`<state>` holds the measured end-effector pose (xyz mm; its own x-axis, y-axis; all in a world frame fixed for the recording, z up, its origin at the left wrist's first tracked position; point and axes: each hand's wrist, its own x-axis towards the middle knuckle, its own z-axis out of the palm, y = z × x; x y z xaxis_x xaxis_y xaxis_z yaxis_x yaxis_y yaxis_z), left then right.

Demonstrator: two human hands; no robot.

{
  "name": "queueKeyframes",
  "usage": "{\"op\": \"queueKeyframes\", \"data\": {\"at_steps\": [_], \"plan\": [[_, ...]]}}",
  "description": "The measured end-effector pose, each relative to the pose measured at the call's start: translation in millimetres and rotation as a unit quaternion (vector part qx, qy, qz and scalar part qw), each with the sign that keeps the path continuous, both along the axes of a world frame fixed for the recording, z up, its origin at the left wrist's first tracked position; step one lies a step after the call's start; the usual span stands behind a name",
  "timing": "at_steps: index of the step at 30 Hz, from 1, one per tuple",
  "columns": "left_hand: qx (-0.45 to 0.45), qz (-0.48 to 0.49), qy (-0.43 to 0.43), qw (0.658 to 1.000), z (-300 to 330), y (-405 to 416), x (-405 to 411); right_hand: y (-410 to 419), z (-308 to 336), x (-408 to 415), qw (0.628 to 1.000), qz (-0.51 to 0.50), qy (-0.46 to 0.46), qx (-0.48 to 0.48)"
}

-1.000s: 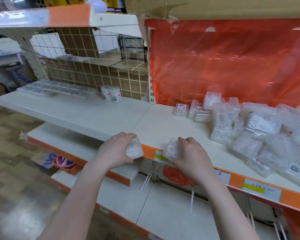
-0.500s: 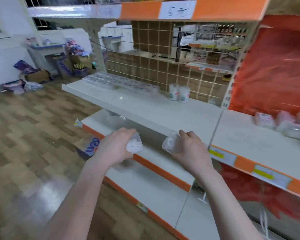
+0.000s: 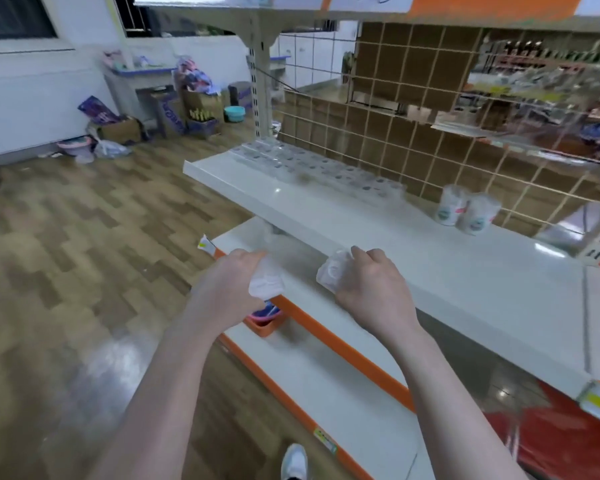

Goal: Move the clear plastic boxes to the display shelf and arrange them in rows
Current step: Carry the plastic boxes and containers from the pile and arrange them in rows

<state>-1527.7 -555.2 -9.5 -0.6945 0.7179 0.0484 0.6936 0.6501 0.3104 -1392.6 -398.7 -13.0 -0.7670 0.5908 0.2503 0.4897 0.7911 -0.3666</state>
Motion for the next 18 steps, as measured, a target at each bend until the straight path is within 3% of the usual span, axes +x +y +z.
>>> {"op": "queueKeyframes", "data": {"at_steps": [10,18], "plan": [[-0.025,0.005,-0.010,1.000,17.5,64.5,-139.8,72.0,-5.3,-148.2,0.998,-0.010,-0.011,-0.060],[-0.039,-0.059,-0.019,0.997,19.7,120.2,-223.9,111.2,-6.2,-218.8,0.994,-0.058,-0.054,-0.081]]}}
